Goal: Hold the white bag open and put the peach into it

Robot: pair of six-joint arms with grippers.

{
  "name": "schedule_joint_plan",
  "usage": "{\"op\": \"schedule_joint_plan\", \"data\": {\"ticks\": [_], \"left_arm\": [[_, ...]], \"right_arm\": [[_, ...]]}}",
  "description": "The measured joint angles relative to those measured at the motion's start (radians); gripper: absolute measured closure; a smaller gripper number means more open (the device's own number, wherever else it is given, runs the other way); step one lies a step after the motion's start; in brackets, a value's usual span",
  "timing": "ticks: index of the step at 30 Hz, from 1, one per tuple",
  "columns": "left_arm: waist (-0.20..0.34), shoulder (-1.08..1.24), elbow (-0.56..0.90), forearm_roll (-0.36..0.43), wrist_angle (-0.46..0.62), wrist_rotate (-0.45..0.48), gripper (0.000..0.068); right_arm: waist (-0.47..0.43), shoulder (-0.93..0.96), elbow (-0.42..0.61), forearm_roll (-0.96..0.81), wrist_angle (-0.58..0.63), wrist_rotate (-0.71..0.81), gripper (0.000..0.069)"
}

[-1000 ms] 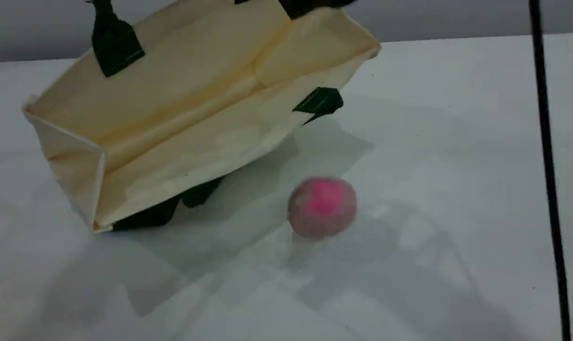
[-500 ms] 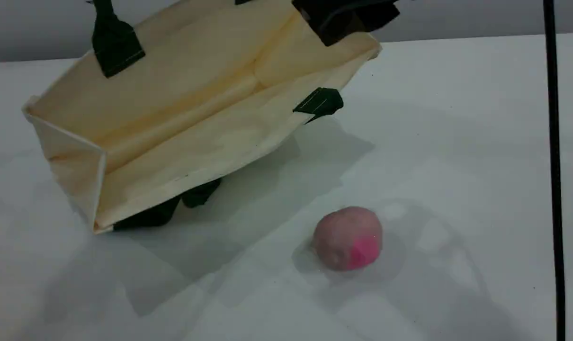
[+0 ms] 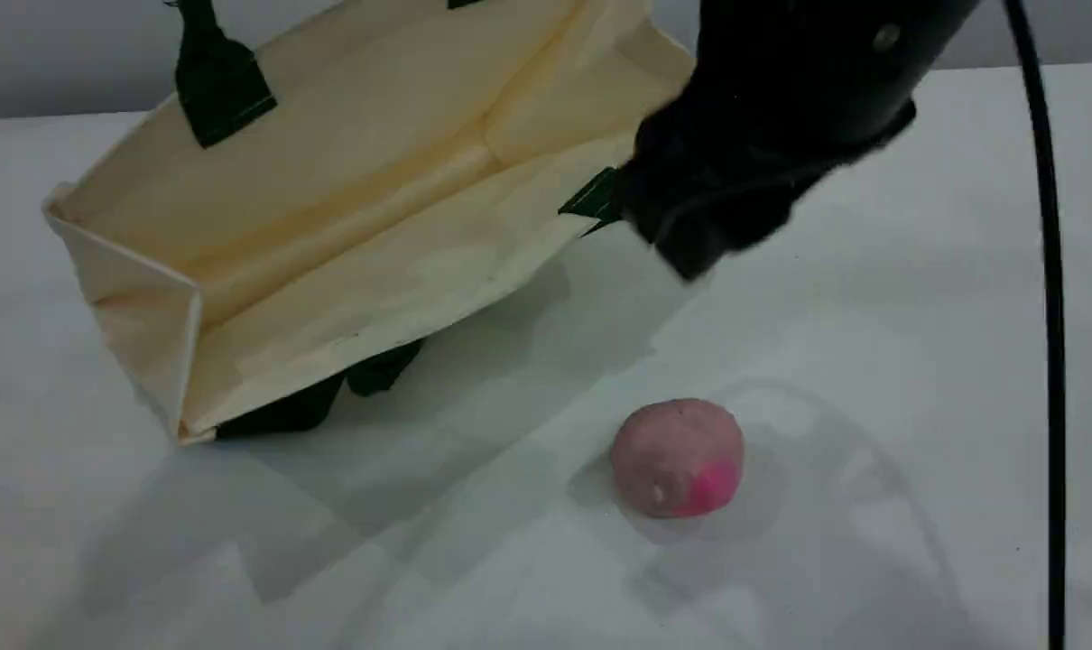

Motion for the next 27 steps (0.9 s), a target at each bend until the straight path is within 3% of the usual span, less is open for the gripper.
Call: {"op": "schedule_joint_plan", "data": {"ticks": [4,7,15,27], "left_arm": [[0.000,0.000,0.000,0.000,0.000,0.000,0.0596],[0.000,0.000,0.000,0.000,0.000,0.000,0.0596],[0.000,0.000,0.000,-0.002,0.000,0.000,0.0596],[0.000,0.000,0.000,-0.001,0.000,0.001,0.0596]], "right_arm": [[0.000,0.053,0.000,0.062,0.003,-0.004,0.0173],[0.001,0.094,0.000,0.101,-0.003,-0.025,0.0145],[0.001,0.197,0.000,0.201,-0.098,-0.114,0.0138],[0.001,0.301,0.000,0.216,-0.184,-0.138,0.0139]]}}
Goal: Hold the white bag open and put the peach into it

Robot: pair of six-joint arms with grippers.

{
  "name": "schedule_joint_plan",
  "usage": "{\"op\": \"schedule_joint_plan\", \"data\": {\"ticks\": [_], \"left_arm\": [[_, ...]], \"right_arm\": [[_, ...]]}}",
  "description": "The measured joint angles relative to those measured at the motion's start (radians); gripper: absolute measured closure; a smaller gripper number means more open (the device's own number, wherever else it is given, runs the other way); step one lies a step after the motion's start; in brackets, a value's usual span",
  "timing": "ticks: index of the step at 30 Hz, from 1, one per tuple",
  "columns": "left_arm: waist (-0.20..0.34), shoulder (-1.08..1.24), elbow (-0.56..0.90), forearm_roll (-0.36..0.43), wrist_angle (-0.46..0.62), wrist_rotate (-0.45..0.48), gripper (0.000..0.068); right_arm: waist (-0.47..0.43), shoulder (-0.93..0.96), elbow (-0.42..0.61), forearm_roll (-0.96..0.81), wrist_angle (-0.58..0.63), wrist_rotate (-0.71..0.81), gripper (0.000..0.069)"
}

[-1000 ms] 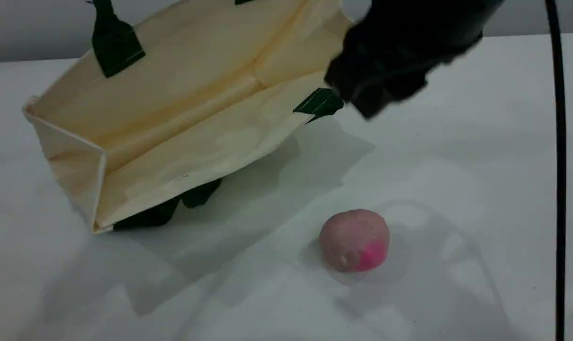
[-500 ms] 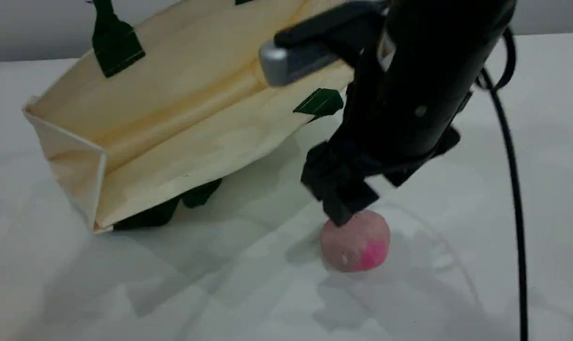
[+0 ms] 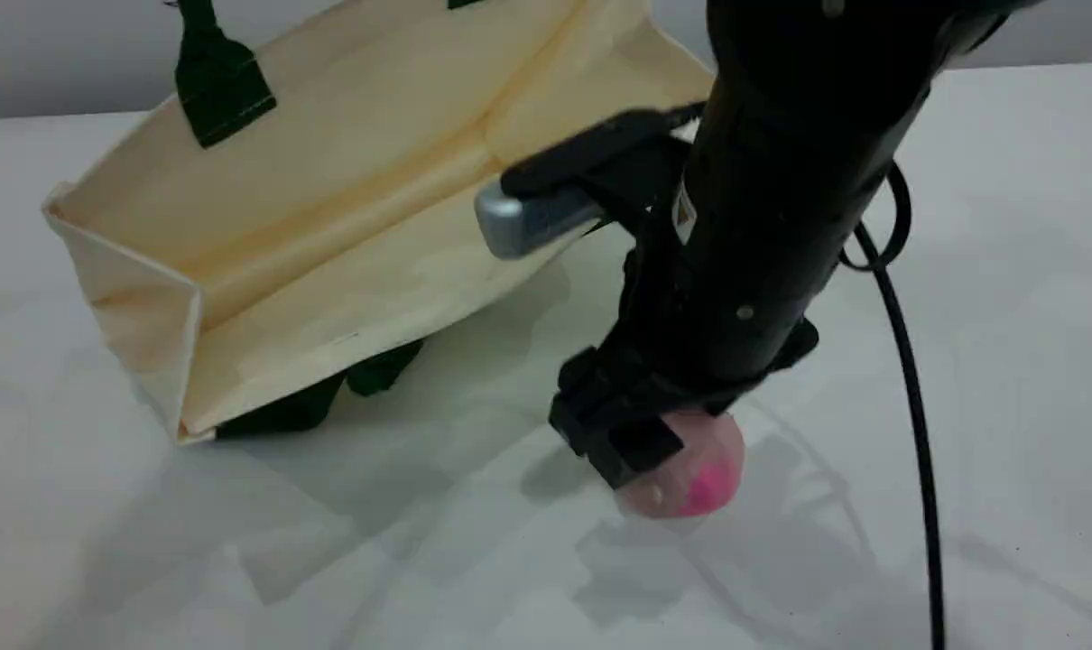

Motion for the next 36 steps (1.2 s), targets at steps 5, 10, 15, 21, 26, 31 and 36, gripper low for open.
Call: {"op": "schedule_joint_plan", "data": {"ticks": [5,10,15,21,26,31,36], "left_arm": [[0.000,0.000,0.000,0.000,0.000,0.000,0.0596],[0.000,0.000,0.000,0.000,0.000,0.000,0.0596],[0.000,0.000,0.000,0.000,0.000,0.000,0.0596],[0.000,0.000,0.000,0.001,0.000,0.000,0.0596],[0.000,0.000,0.000,0.000,0.000,0.000,0.0596],[0.000,0.000,0.000,0.000,0.000,0.001,0.0596],[0.000,0.000,0.000,0.000,0.000,0.001,0.0596]], "right_arm": [[0.000,0.014,0.000,0.000,-0.025,0.000,0.0139],[0.000,0.014,0.000,0.000,-0.060,0.001,0.0139],[0.000,0.040,0.000,-0.012,-0.062,0.001,0.0139],[0.000,0.076,-0.001,-0.016,-0.078,0.001,0.0139],[-0.001,0.089,-0.001,-0.041,-0.101,0.002,0.0153],[-0.001,0.091,-0.001,-0.041,-0.101,0.003,0.0262],[-0.001,0.092,-0.001,-0.040,-0.100,0.003,0.0411]]}}
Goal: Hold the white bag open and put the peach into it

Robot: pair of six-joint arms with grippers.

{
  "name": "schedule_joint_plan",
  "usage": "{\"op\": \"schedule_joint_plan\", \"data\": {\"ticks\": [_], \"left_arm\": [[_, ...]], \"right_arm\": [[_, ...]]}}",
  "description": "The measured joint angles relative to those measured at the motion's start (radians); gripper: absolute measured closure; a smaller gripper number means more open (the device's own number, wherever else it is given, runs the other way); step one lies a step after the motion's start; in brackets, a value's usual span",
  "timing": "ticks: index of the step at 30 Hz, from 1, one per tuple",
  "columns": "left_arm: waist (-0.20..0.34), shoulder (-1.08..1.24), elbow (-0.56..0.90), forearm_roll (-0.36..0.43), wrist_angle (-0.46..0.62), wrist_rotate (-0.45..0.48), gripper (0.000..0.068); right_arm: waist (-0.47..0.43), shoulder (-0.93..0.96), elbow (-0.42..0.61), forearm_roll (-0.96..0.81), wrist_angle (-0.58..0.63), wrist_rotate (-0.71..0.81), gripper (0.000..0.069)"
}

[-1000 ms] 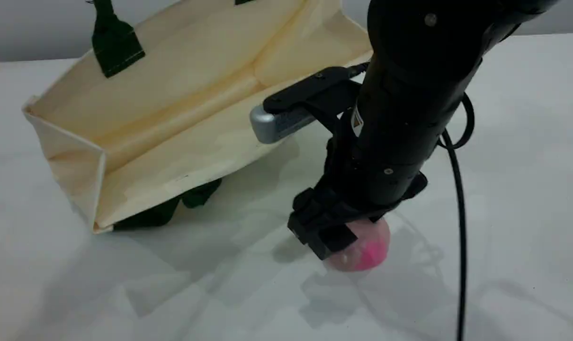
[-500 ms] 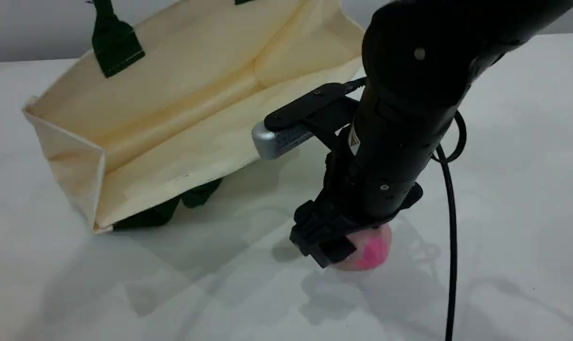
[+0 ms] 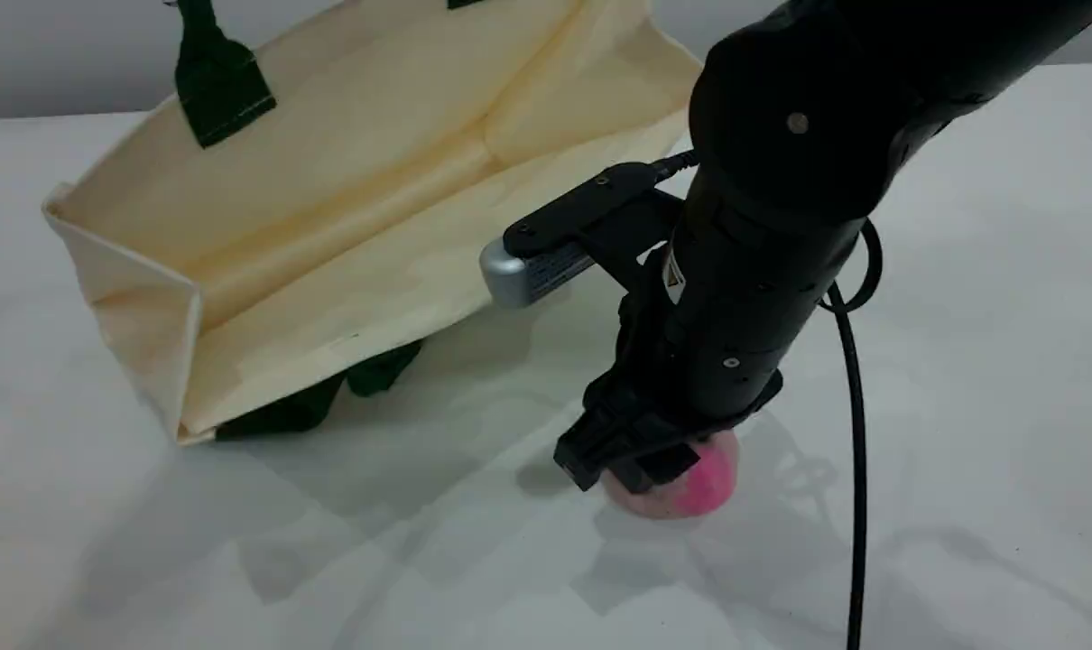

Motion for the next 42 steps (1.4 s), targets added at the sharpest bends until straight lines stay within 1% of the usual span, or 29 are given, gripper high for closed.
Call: {"op": "schedule_joint_plan", "data": {"ticks": [1,8,11,13,16,22,32,38,42], "left_arm": [[0.000,0.000,0.000,0.000,0.000,0.000,0.0596],[0.000,0.000,0.000,0.001,0.000,-0.001,0.0596],[0.000,0.000,0.000,0.001,0.000,-0.001,0.0596],[0.000,0.000,0.000,0.001,0.000,-0.001,0.0596],[0.000,0.000,0.000,0.001,0.000,-0.001,0.0596],[0.000,0.000,0.000,0.001,0.000,-0.001,0.0596],[0.000,0.000,0.000,0.001,0.000,-0.001,0.0596],[0.000,0.000,0.000,-0.001,0.000,-0.001,0.0596],[0.000,0.000,0.000,0.000,0.000,-0.001,0.0596]], "right_arm": [[0.000,0.002,0.000,-0.002,0.002,0.000,0.0421],[0.000,0.013,0.000,-0.025,0.015,0.000,0.0422],[0.001,-0.002,0.000,-0.053,0.047,0.000,0.0422],[0.001,-0.026,0.001,-0.071,0.080,0.000,0.0426],[0.001,-0.080,0.003,-0.080,0.130,-0.001,0.0456],[0.001,-0.224,0.003,-0.128,0.144,-0.002,0.0456],[0.001,-0.470,0.002,-0.155,0.135,-0.002,0.0456],[0.001,-0.482,-0.033,-0.159,0.069,-0.001,0.0456],[0.001,-0.480,-0.046,-0.160,0.004,-0.001,0.0457]]}}
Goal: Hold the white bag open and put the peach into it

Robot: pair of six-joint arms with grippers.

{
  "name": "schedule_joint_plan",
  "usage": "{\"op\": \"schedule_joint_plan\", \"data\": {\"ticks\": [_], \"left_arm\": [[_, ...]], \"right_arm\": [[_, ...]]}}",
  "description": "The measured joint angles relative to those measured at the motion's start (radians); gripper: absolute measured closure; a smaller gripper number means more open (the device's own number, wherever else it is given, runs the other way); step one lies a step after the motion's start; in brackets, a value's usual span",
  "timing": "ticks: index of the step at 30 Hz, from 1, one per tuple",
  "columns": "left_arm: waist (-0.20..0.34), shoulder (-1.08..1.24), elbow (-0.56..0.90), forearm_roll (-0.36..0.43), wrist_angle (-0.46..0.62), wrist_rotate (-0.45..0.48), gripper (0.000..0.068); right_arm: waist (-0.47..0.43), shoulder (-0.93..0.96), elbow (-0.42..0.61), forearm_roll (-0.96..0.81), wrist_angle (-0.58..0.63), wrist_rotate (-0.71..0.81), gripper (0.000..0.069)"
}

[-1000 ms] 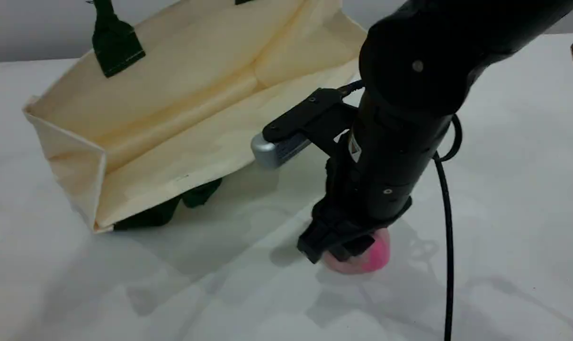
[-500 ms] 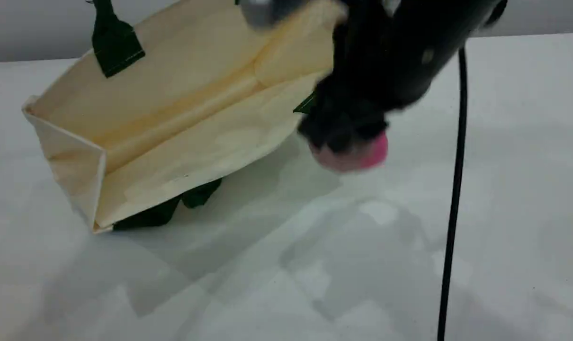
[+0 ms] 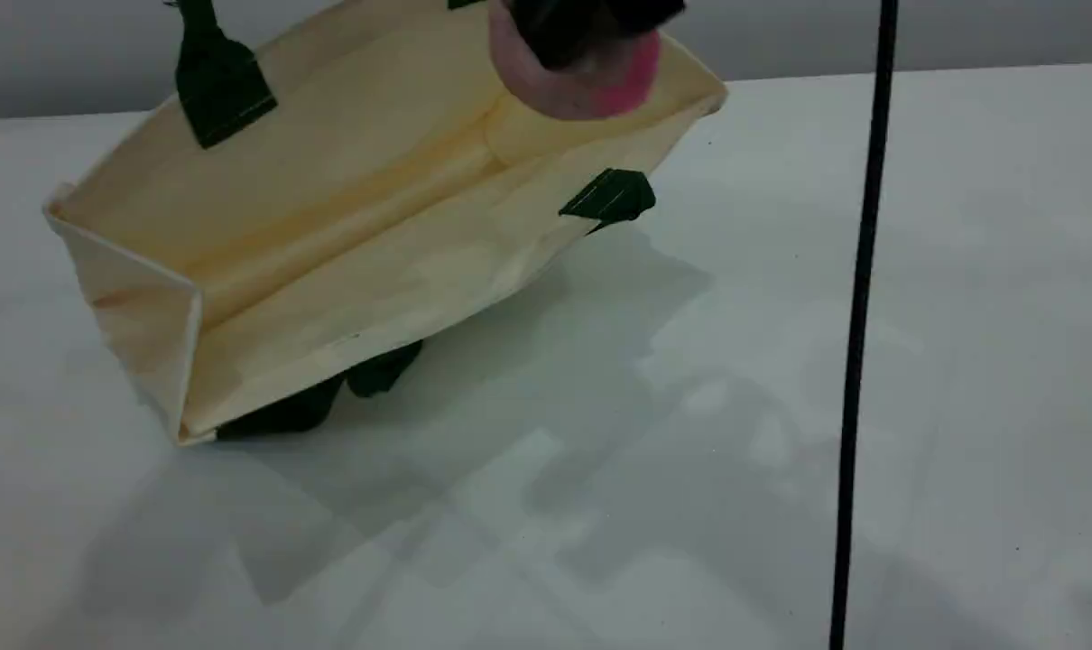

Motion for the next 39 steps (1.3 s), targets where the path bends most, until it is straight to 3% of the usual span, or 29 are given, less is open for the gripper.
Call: {"op": "schedule_joint_plan", "data": {"ticks": [9,27,39], "left_arm": [[0.000,0.000,0.000,-0.002,0.000,0.000,0.0596],[0.000,0.000,0.000,-0.002,0.000,0.000,0.0596],[0.000,-0.001,0.000,-0.005,0.000,0.000,0.0596]], "right_arm": [[0.000,0.080,-0.003,0.000,-0.124,-0.001,0.0457],[0.000,0.374,-0.023,0.000,-0.554,0.000,0.0457],[0.000,0.441,-0.075,0.002,-0.607,0.000,0.0457]]}}
